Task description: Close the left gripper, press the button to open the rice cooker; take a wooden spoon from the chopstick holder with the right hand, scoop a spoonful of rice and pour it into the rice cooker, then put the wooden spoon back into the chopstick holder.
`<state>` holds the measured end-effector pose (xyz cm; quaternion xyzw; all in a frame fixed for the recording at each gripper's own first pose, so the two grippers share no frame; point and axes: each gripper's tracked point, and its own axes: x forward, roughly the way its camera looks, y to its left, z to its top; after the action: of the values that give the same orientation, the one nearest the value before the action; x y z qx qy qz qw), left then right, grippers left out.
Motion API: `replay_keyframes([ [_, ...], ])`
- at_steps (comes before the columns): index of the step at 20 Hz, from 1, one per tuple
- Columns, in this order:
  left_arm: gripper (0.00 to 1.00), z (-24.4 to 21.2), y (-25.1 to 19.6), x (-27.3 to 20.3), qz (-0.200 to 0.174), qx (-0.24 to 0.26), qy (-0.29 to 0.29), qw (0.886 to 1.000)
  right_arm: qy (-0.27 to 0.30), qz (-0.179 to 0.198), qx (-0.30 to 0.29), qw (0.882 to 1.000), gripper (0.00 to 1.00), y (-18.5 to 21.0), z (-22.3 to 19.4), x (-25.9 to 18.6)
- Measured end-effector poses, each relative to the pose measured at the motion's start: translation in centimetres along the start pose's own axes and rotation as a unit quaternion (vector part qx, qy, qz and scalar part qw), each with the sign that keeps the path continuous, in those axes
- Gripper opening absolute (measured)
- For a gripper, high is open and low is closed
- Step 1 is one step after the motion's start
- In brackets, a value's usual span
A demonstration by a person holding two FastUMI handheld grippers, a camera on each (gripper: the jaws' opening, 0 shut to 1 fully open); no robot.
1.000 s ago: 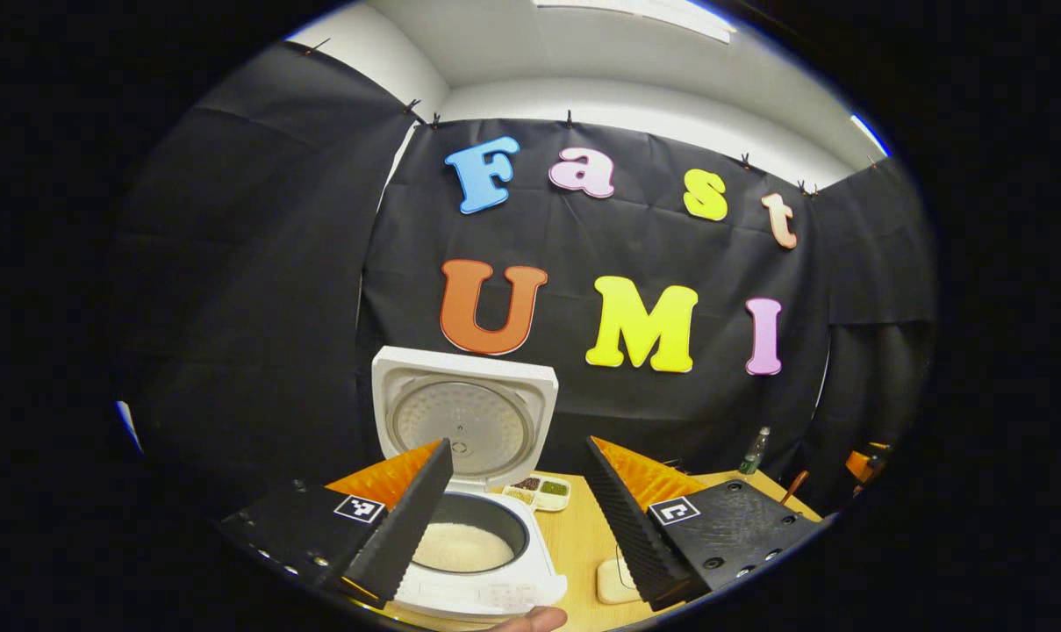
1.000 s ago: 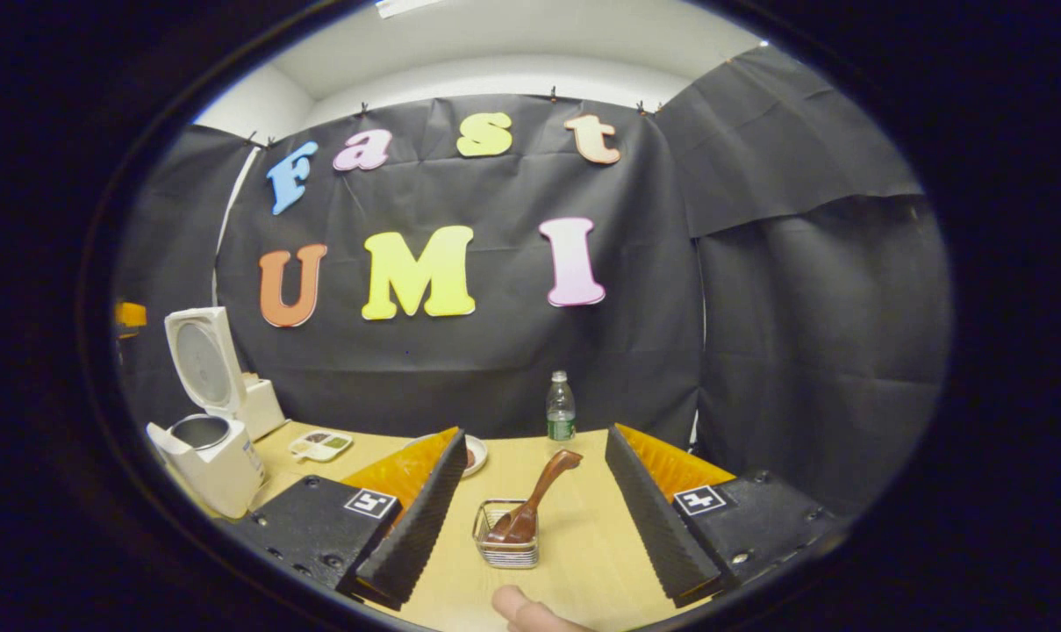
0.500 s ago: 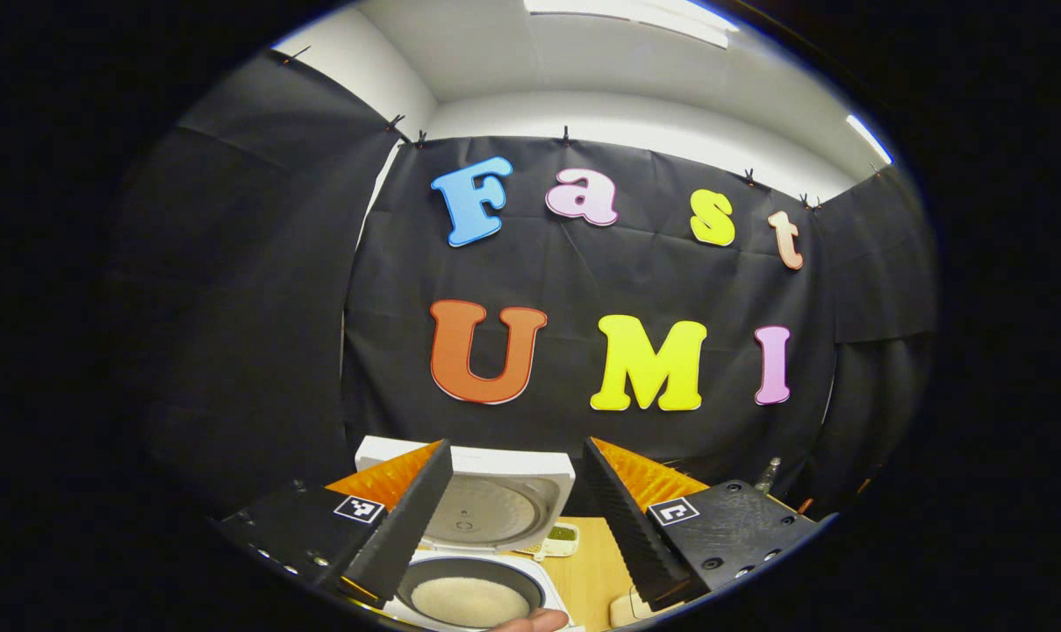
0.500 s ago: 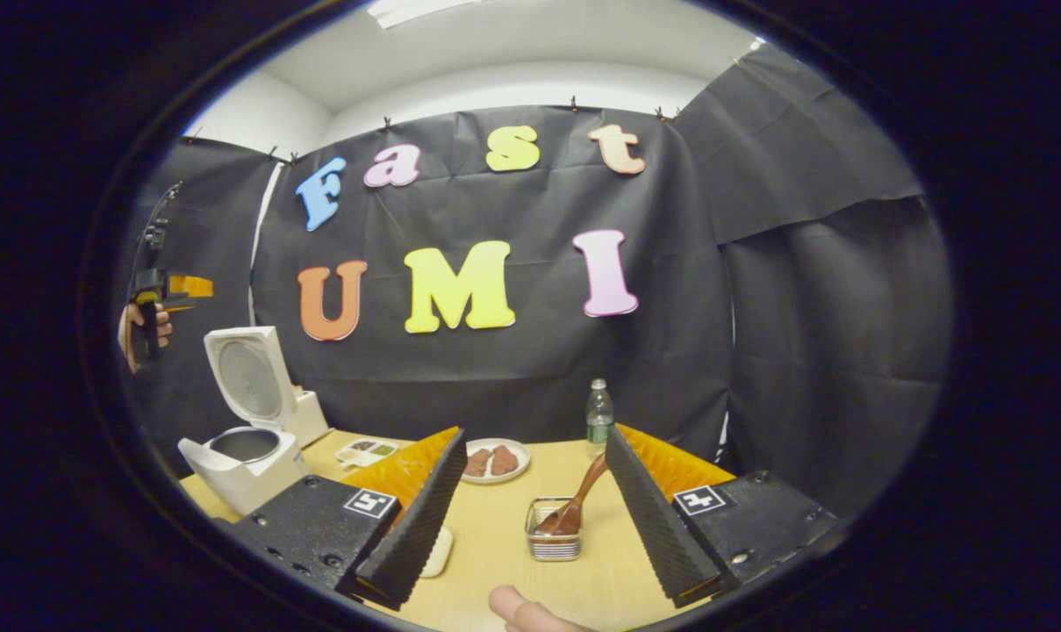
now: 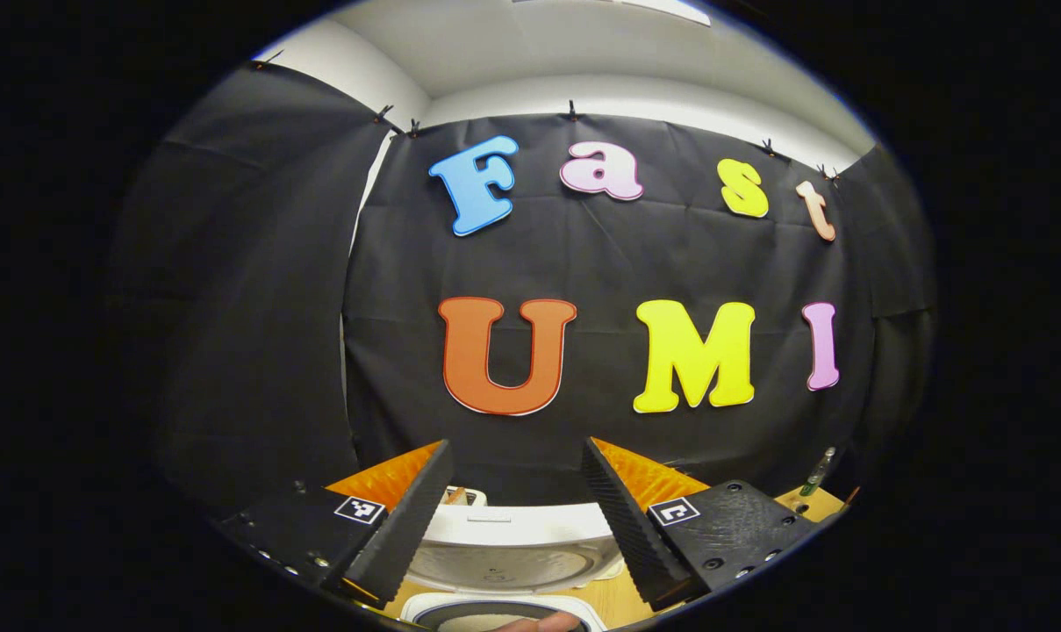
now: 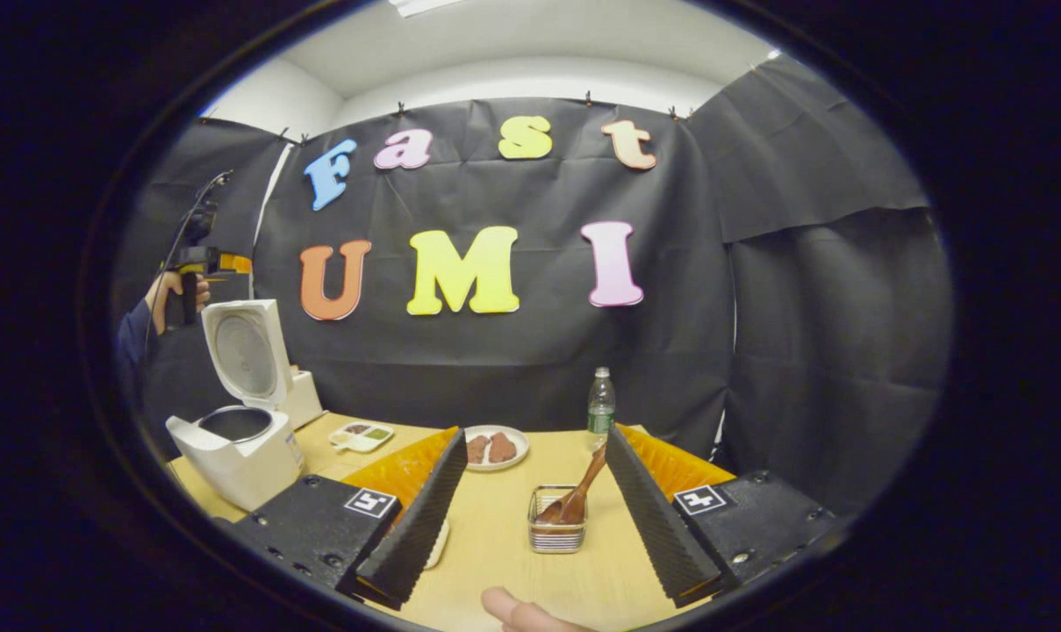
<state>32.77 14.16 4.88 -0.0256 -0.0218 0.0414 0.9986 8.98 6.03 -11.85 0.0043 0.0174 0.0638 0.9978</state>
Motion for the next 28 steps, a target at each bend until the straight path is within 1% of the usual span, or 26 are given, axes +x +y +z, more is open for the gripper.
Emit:
replay_keyframes([
  [1,0.94,-0.3,0.5,1.0,0.004,-0.002,0.007,1.000,0.003,-0.007,-0.007,1.000,0.99,-0.2,-0.6,0.1],
  [4,0.94,-1.7,1.8,3.3,0.018,-0.022,0.029,0.999,0.008,-0.009,-0.010,1.000,1.00,0.2,-0.9,-0.2],
  [5,0.93,-2.5,2.4,3.8,0.024,-0.019,0.041,0.999,0.005,-0.012,-0.014,1.000,1.00,0.2,-0.7,-0.3],
  [6,0.94,-3.1,2.3,3.9,0.026,-0.017,0.051,0.998,0.004,-0.021,-0.019,1.000,0.96,-0.1,-0.6,-0.4],
  [7,0.94,-3.4,2.6,4.0,0.033,-0.002,0.054,0.998,-0.001,-0.023,-0.023,0.999,0.99,-0.1,-0.3,-0.5],
  [8,0.93,-3.9,2.9,4.3,0.040,0.010,0.062,0.997,-0.005,-0.024,-0.024,0.999,1.00,0.0,0.0,-0.7],
  [9,0.93,-4.7,2.9,4.4,0.040,0.012,0.077,0.996,-0.007,-0.025,-0.026,0.999,0.96,0.1,0.2,-0.9],
  [10,0.94,-5.8,2.7,4.4,0.038,0.011,0.100,0.994,-0.008,-0.026,-0.028,0.999,0.99,0.2,0.3,-1.1],
  [11,0.94,-6.3,3.3,3.8,0.049,0.023,0.117,0.992,-0.009,-0.028,-0.030,0.999,0.96,0.0,0.3,-1.2],
  [12,0.96,-6.0,3.3,3.8,0.047,0.020,0.110,0.993,-0.007,-0.031,-0.032,0.999,1.00,-0.1,0.3,-1.3],
  [13,0.97,-5.9,3.1,3.9,0.046,0.015,0.118,0.992,-0.006,-0.033,-0.034,0.999,0.96,-0.2,0.4,-1.7],
  [14,0.97,-6.0,3.0,3.7,0.048,0.019,0.126,0.991,-0.006,-0.038,-0.034,0.999,1.00,-0.5,0.6,-2.0],
  [15,0.97,-6.3,3.2,3.4,0.047,0.022,0.127,0.991,-0.007,-0.041,-0.031,0.999,1.00,-0.7,0.8,-2.5],
  [19,0.98,-6.4,2.9,1.4,0.041,0.017,0.137,0.990,-0.009,-0.029,-0.021,0.999,0.99,-0.1,1.3,-4.2],
  [20,0.98,-6.5,2.9,0.7,0.042,0.021,0.139,0.989,-0.011,-0.027,-0.020,0.999,0.96,0.1,1.6,-4.7],
  [23,0.98,-6.9,2.6,-1.6,0.044,0.019,0.146,0.988,-0.020,-0.019,-0.024,0.999,0.99,0.6,2.1,-6.1],
  [24,0.98,-7.0,2.7,-2.2,0.048,0.020,0.148,0.988,-0.022,-0.018,-0.025,0.999,0.96,0.8,2.3,-6.5],
  [25,0.97,-7.4,2.7,-2.8,0.051,0.020,0.153,0.987,-0.021,-0.017,-0.025,0.999,0.96,0.9,2.1,-7.0],
  [26,0.96,-7.5,2.6,-3.5,0.053,0.020,0.154,0.986,-0.023,-0.017,-0.022,0.999,0.99,1.0,2.0,-7.4],
  [27,0.97,-7.9,2.5,-4.4,0.054,0.020,0.160,0.986,-0.023,-0.016,-0.017,0.999,0.96,1.0,1.8,-7.8],
  [28,0.96,-8.3,2.4,-5.3,0.054,0.019,0.163,0.985,-0.023,-0.012,-0.011,1.000,0.99,1.4,1.6,-8.2],
])
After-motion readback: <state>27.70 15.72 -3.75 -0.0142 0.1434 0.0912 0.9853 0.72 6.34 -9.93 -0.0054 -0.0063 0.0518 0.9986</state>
